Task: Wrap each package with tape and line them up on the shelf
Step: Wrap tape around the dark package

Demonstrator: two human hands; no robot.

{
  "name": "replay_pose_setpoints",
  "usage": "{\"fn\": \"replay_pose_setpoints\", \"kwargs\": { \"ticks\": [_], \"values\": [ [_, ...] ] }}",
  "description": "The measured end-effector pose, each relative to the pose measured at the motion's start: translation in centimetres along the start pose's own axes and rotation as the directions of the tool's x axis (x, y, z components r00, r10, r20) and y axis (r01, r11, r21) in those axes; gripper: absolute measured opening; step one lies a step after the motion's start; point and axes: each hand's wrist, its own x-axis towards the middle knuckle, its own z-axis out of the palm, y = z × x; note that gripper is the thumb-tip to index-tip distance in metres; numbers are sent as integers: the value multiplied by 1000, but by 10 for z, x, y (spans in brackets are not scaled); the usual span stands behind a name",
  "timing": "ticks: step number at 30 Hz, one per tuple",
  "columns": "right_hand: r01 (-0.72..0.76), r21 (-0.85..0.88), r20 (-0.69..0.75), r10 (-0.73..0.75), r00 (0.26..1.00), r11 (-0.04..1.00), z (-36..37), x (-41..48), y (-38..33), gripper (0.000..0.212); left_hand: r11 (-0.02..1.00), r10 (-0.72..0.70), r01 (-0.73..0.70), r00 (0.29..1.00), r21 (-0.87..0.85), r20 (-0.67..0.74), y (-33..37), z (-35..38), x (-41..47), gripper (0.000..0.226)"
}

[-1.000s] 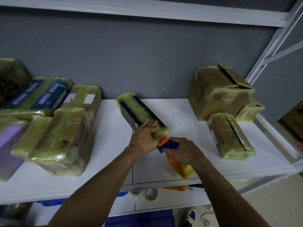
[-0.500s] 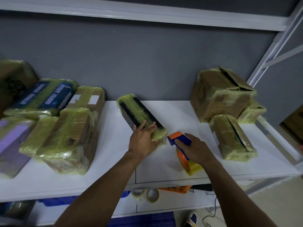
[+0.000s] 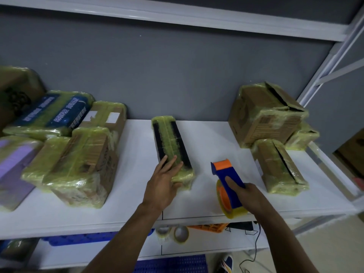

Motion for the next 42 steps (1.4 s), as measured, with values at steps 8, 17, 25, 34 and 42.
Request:
{"fn": "replay_pose_setpoints", "kwargs": {
  "ticks": [8,17,25,34,42],
  "values": [
    [170,94,20,-172,985,981,12,-26,4,65,997,80,-82,993,16,87,1,-1,-10,79],
    [351,16,90,-351,932,936,1,-58,8,33,904,15,-58,995,-423,-103,27,-34,-37,46],
    [464,24,240,-456,857,885,1,-72,5,25,429,-239,421,906,-799,349,56,-44,-57,35],
    [508,47,325,-494,807,860,6,-74,5,20,488,-182,371,928,-790,324,55,-48,-57,11],
    [513,102,355,-513,782,853,8,-70,-1,21,438,-191,425,905,-792,380,53,-51,-58,27]
  ]
}}
